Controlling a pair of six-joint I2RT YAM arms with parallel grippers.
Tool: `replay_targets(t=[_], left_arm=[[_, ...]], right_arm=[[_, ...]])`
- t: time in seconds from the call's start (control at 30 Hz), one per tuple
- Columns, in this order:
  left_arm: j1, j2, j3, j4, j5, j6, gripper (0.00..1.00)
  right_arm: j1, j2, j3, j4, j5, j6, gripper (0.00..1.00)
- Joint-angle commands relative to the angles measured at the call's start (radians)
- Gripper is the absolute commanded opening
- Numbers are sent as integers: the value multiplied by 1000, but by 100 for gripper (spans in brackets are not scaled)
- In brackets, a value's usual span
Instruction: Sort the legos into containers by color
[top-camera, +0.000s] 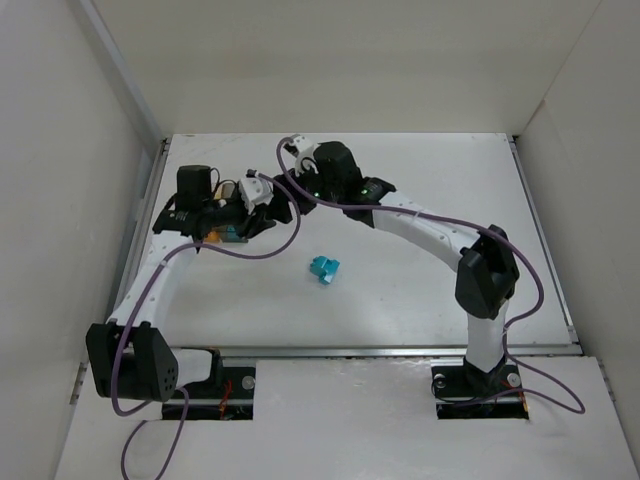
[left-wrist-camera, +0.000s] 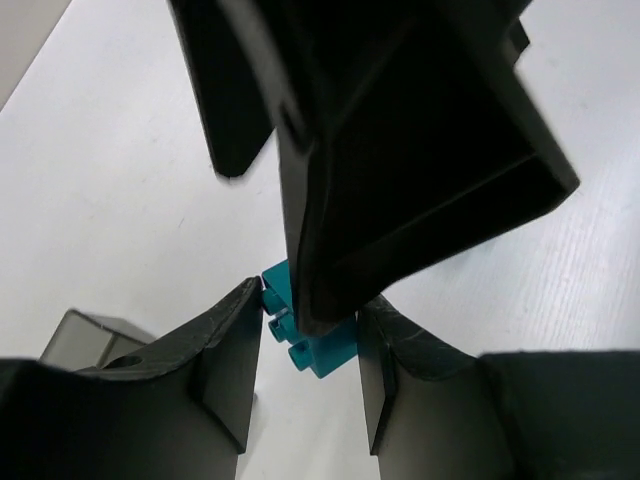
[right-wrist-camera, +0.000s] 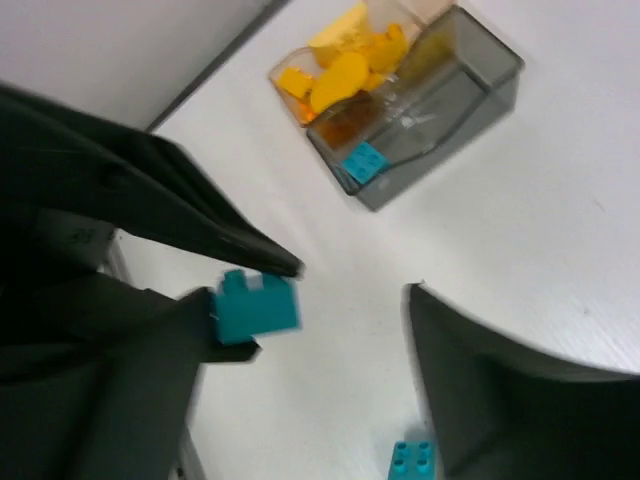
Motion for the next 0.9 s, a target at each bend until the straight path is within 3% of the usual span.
replay_targets(t=[0.0,0.1,0.23,0.33,0.5,0.53,0.7,0.8,0.83,0.87], left_arm=[[-2,-4,-29,144,-153,-155,0],[65,78,-22,214,-304,-308,0],[166,250,93,184,-368,-448,0],[197,374,167,155,-407,-476,0],[197,404,145,214,-418,-427,0],[197,404,145,227,-408,-427,4],[197,404,133,227,-431,-373,56],[197,378,122,207,-431,-327,72],[188,367,110,207,-431,-312,86],[188,354,101,207,-431,-294,86]], right_arm=[[6,-33,56,54,-41,79,98],[-89,-33,9,54,19,202,100],[-170,-54,-78,54,99,266,100],[-170,-38,-80,-1,137,184,100],[-170,-5,-33,-92,159,73,100],[-170,-5,-33,-92,159,37,100],[-161,-5,-33,-168,148,-109,100],[-161,-48,-92,-204,136,-203,100],[-152,-76,-130,-216,136,-227,100],[-152,-88,-149,-235,136,-276,100]])
